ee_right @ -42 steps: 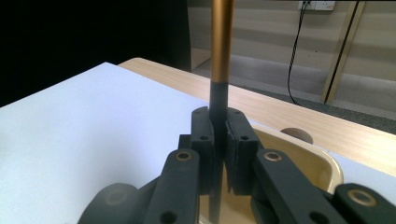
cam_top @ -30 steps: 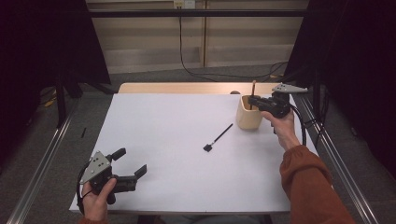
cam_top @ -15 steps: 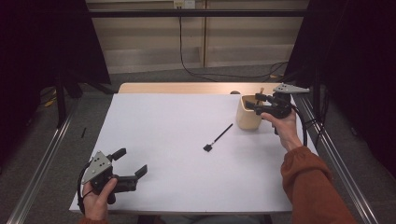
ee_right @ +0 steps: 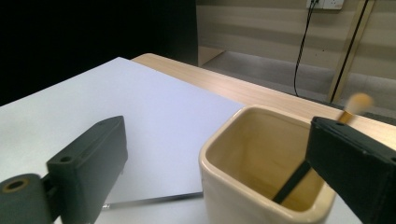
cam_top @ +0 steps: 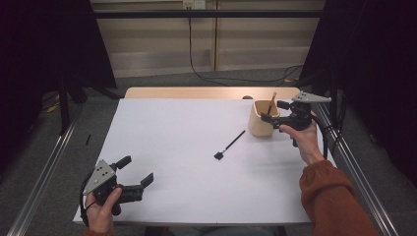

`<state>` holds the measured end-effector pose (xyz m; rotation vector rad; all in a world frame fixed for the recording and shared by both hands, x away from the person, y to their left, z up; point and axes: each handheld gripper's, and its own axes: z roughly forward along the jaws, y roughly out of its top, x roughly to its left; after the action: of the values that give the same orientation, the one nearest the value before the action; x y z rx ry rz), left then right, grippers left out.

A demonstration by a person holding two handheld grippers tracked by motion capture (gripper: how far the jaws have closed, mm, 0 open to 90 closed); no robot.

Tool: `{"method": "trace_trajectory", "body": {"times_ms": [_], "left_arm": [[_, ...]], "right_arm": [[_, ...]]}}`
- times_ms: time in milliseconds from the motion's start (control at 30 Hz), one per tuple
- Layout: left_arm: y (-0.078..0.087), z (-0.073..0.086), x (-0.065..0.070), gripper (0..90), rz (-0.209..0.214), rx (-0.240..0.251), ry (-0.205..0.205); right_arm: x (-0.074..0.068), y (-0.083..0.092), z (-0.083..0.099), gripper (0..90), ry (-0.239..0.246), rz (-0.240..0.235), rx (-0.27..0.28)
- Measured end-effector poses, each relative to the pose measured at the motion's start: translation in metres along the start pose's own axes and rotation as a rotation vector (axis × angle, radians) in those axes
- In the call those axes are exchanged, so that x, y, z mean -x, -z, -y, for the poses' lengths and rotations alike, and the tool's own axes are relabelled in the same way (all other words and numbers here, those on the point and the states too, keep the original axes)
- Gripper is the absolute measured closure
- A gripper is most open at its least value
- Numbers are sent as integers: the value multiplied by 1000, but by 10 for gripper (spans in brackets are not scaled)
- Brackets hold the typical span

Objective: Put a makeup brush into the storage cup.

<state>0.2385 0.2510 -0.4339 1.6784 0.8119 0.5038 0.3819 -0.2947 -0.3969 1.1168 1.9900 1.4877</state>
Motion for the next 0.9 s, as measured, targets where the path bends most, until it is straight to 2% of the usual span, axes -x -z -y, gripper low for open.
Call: {"method": "trace_trajectory", "body": {"times_ms": [267,333,400,500,567,700,767,900], "left_arm": [[1,-1,0,24,-15,3,-9],[1,-1,0,28,-19,12,6],[2,0,0,28,-20,7,-5],[3,-1,-1,28,-21,10,-10],[3,0,-2,27,-24,9,-6],[4,0,-1,27,-22,9,-5],[4,1,-2,28,-21,9,13],[6,0,-1,28,-41,7,-4]], "right_arm": [[-8,19,7,12,-11,-21,14],[-12,24,8,10,-12,-31,23],[-13,28,11,13,-22,-34,21],[-18,33,18,17,-5,-31,13],[-22,35,21,24,9,-47,2],[-29,42,28,30,3,-30,3],[-32,44,32,30,3,-22,-1],[-39,51,40,30,8,-31,1]]}}
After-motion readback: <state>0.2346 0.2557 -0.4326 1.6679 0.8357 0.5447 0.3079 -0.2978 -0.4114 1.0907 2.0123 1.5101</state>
